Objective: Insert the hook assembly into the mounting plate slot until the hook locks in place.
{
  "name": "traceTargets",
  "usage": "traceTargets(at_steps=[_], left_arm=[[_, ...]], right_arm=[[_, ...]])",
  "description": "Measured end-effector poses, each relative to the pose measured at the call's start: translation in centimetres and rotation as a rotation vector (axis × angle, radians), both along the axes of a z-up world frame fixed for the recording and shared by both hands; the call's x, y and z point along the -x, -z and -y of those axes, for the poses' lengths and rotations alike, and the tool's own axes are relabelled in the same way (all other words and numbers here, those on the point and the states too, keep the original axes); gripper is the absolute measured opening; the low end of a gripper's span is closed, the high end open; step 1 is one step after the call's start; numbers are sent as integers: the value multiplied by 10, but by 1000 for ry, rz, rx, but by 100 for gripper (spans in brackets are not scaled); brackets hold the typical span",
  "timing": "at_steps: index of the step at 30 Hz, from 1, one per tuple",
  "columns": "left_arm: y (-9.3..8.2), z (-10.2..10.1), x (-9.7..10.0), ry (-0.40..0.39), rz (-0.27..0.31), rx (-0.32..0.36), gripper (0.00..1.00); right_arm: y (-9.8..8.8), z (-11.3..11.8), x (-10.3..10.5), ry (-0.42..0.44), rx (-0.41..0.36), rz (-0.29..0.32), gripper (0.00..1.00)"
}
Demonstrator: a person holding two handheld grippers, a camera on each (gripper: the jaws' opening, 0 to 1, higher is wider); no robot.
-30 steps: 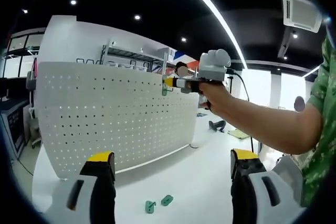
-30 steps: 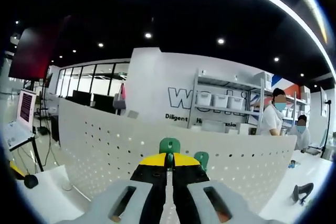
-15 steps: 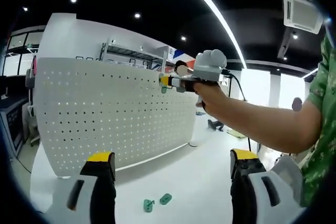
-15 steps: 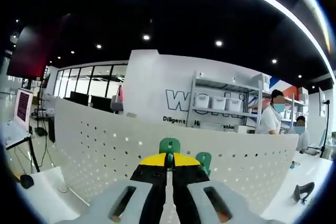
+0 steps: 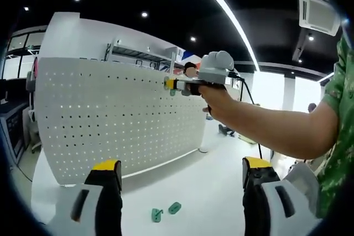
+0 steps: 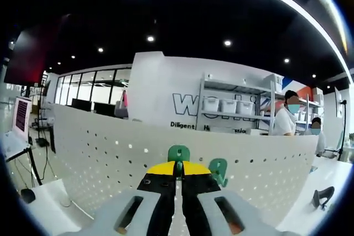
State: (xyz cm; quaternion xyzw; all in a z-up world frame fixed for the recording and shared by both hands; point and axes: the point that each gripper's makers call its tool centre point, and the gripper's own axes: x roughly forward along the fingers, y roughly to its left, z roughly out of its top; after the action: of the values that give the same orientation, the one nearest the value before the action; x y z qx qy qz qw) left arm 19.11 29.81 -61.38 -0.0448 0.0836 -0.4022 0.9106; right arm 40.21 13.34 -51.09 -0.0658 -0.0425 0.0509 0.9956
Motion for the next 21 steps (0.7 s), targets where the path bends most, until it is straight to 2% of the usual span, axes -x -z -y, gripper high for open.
traceTargets(at_steps=[21], left_arm=[[4, -5, -4, -6, -9, -1, 92]], right_arm=[[4, 2, -10, 12, -26, -7, 1]])
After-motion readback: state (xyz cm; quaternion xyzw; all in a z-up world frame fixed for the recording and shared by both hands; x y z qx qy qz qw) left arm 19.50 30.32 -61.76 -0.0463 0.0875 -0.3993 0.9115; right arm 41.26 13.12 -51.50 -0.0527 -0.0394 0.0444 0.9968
